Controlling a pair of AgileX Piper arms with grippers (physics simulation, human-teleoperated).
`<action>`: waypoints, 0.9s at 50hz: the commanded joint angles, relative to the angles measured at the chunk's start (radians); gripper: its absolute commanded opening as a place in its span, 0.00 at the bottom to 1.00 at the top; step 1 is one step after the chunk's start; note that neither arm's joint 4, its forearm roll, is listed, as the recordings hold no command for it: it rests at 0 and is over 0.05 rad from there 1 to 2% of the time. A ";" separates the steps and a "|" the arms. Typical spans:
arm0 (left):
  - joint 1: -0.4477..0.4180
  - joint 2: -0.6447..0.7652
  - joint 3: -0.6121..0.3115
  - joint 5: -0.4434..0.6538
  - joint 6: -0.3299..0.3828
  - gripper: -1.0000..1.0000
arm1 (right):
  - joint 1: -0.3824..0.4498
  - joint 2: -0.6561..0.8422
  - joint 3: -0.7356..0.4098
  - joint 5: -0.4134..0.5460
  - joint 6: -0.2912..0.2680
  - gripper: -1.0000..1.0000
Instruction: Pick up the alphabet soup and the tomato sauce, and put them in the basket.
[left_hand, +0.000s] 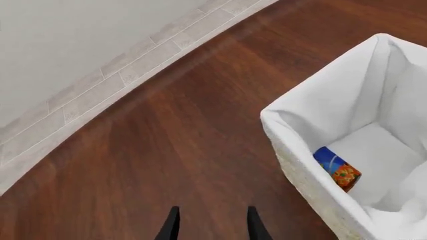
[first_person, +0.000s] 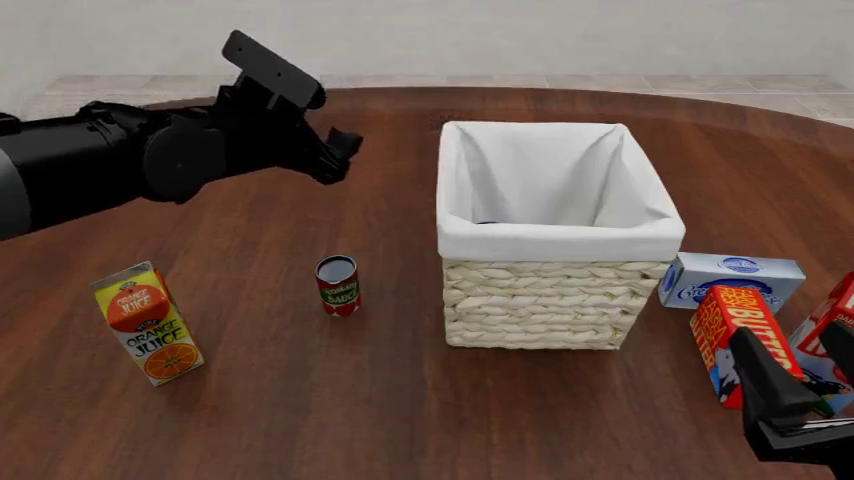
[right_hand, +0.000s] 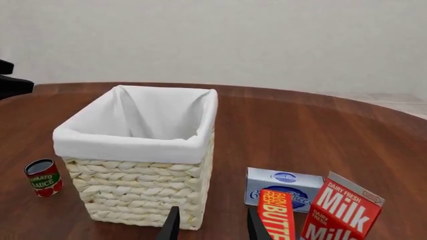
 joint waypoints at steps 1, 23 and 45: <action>0.029 0.002 0.047 -0.025 -0.004 1.00 | 0.004 0.001 0.000 -0.001 -0.001 1.00; 0.046 0.012 0.144 -0.047 0.009 1.00 | 0.011 0.005 0.000 -0.003 0.000 1.00; 0.054 0.022 0.182 -0.014 0.044 1.00 | 0.008 0.010 0.000 -0.005 0.007 1.00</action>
